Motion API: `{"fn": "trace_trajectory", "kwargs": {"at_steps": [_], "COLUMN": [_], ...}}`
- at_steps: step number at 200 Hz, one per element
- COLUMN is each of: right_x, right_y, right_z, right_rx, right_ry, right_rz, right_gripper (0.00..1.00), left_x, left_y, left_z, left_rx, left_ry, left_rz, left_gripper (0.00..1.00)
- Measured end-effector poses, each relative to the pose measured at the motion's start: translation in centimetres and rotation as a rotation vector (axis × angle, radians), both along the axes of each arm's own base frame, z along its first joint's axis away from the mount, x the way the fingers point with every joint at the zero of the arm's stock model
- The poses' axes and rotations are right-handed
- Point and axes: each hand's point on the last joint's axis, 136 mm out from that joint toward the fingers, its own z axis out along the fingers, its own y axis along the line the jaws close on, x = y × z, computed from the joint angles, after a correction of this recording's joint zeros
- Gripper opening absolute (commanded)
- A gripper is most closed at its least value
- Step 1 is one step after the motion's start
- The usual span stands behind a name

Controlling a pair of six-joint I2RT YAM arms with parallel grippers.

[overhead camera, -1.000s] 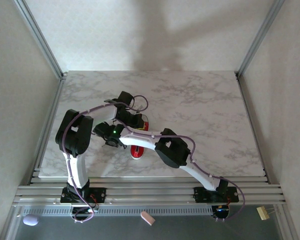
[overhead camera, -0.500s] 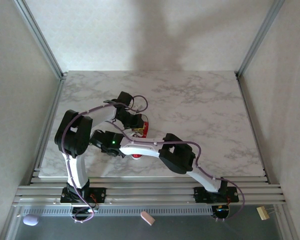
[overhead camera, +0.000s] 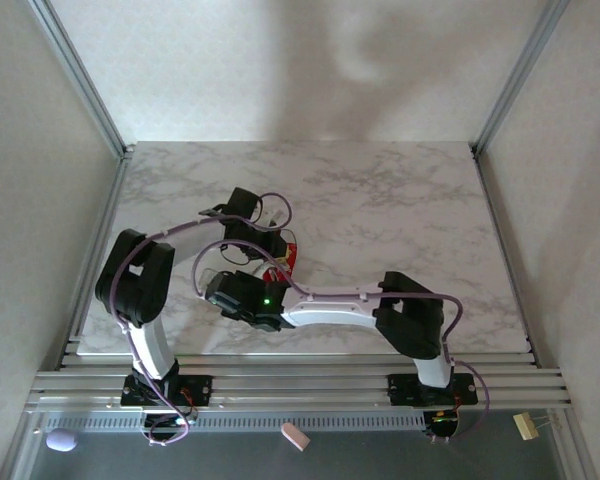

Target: Tie the shoes

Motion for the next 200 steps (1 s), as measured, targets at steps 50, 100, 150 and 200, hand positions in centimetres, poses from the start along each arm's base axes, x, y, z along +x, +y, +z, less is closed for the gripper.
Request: {"fn": "trace_trajectory", "kwargs": {"at_steps": [50,100,150,200], "right_x": [-1.9,-2.9,-2.7,-1.5], "right_y": [-1.9,-4.4,-7.8,-10.5], "right_z": [1.6,2.5,3.3,3.2], "right_rx": [0.22,0.39,0.548,0.671], "right_ry": [0.108,0.197,0.301,0.388], "right_rz": [-0.057,-0.129,-0.211,-0.326], "right_gripper": [0.0,0.0,0.0,0.0], "left_x": [-0.3,-0.4,-0.9,-0.7], "left_y": [-0.1,-0.1,0.2,0.2], "left_z": [-0.1,0.5,1.1,1.0], "left_rx": [-0.031,-0.059,-0.079,-0.089], "left_ry": [-0.022,-0.053,-0.089,-0.1], "left_rz": [0.022,0.046,0.06,0.07], "left_gripper": [0.0,0.0,0.0,0.0]}}
